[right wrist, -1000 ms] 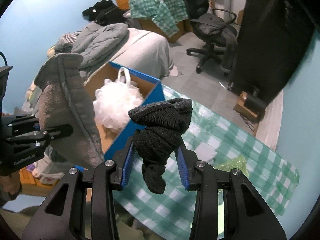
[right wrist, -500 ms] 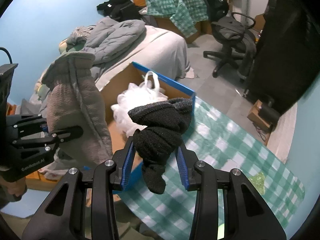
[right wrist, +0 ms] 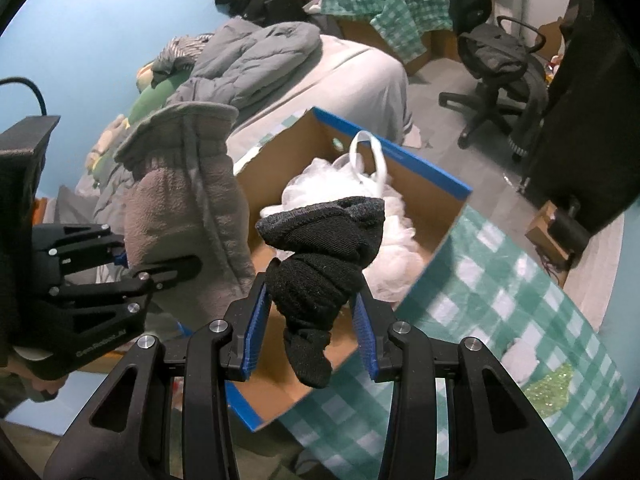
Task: Organize soft objects
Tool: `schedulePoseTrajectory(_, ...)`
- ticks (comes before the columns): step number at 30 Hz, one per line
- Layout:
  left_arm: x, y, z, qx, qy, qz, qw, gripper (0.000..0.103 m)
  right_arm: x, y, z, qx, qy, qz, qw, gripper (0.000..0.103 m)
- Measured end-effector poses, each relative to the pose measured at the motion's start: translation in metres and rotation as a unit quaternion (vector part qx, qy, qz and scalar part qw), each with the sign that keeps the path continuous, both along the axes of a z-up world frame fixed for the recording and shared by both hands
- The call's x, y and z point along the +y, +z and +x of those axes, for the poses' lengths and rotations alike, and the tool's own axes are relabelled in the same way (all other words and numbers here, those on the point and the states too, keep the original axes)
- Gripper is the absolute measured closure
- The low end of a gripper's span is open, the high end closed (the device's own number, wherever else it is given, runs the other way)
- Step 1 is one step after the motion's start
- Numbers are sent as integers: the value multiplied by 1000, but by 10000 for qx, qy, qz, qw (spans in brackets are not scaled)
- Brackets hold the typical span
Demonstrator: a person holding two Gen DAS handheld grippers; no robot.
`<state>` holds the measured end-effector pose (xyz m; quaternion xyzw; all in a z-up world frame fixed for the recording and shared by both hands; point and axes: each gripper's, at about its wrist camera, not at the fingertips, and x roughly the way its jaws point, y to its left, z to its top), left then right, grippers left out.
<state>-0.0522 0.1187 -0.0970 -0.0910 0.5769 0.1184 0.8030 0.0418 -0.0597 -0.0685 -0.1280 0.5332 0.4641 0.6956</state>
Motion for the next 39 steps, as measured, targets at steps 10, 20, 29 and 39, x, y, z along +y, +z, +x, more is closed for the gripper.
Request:
schedulePoseTrajectory(10,11,-19,1,172,-21,12,9998,86,24,-23,-6,348,71,-81,9993,64)
schedulePoseTrajectory(20,6,-24,1,287,-122,164,9994,69,29,-34,-10,368,81,-340,9987,57)
schedulePoseTrajectory(29,7,-15,-2,204,1,215,9996,69,18,-19,-3,186,-105,-253,9995,39)
schedulePoseTrajectory(39,-7,-1,-2,96,12,133,9999,62,-1,0,4,-48,-301,-216,9993,31)
